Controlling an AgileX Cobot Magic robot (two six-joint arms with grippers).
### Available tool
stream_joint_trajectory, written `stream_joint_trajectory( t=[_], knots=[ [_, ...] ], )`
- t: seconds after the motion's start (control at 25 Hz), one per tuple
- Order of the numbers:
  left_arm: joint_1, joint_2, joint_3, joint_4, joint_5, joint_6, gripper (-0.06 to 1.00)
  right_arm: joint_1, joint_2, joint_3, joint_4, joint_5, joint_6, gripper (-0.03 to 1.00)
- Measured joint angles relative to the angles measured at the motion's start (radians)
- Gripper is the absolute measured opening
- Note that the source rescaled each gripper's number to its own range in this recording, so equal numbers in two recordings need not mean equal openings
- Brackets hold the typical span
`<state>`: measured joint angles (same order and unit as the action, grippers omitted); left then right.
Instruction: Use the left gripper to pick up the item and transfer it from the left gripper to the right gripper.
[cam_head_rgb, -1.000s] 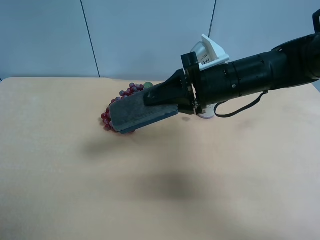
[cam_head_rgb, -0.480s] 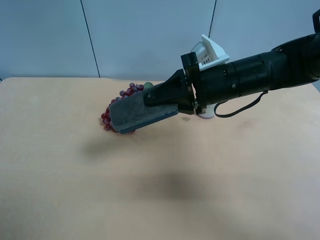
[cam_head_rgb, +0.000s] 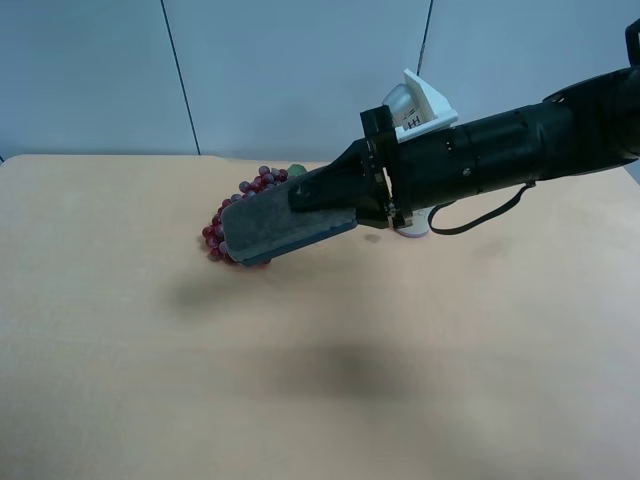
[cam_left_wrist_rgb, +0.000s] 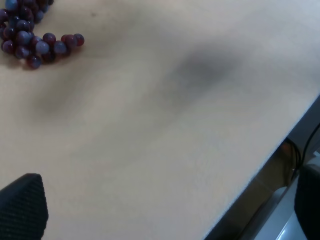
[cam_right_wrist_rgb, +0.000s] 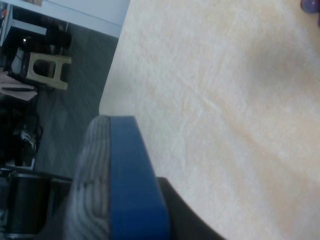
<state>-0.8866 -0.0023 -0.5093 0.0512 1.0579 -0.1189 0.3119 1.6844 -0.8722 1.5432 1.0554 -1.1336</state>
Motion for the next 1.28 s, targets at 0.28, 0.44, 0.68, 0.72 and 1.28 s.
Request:
stream_joint_trajectory(
  t=[0.28,0.44,0.68,0.72,1.28],
  knots=[
    [0.000,0.000,0.001,0.001,0.000,0.000,1.00,0.000,0.000,0.000,0.000,0.000,0.000,0.00],
    [0.077,0.000,0.001,0.001,0.000,0.001,1.00,0.000,0.000,0.000,0.000,0.000,0.000,0.00],
    [0.354,-0.001,0.001,0.001,0.000,0.001,1.00,0.000,-0.037,0.000,-0.039,-0.006,0.012,0.00],
    [0.400,-0.001,0.001,0.001,0.000,0.001,1.00,0.000,-0.052,0.000,-0.059,-0.017,0.021,0.00],
    [0.827,-0.001,0.001,0.000,0.000,0.001,1.00,-0.047,-0.297,-0.004,-0.558,-0.144,0.459,0.00]
  ],
)
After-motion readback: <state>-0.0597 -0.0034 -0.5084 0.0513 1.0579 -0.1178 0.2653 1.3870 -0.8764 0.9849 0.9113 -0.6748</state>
